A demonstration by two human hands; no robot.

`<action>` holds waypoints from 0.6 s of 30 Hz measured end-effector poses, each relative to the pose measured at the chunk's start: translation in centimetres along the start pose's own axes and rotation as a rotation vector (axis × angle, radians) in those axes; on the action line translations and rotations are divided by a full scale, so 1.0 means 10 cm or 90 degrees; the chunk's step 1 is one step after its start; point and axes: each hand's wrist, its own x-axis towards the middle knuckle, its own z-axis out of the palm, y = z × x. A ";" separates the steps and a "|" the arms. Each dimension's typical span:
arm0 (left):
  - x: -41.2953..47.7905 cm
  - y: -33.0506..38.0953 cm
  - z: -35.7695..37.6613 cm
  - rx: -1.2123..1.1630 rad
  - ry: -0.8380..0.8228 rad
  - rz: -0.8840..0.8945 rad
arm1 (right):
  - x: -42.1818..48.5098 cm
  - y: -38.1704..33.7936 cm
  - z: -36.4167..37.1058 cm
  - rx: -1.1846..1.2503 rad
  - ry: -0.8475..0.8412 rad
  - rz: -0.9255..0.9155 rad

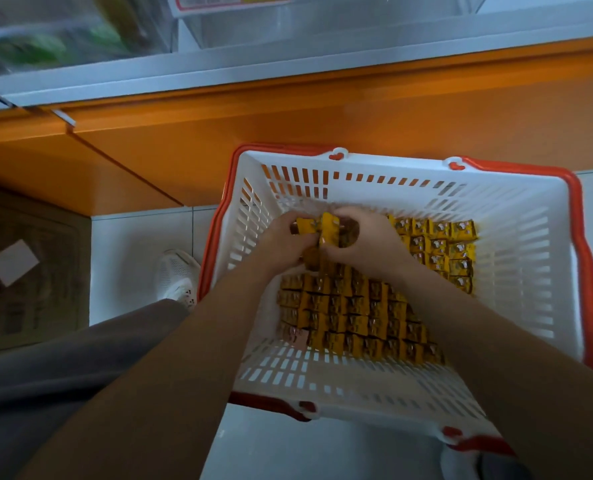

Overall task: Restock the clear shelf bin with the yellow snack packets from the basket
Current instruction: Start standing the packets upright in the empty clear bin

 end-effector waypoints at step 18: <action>-1.43 1.65 -0.24 -0.151 -0.067 0.121 | -0.59 -1.43 -1.07 0.458 0.151 0.107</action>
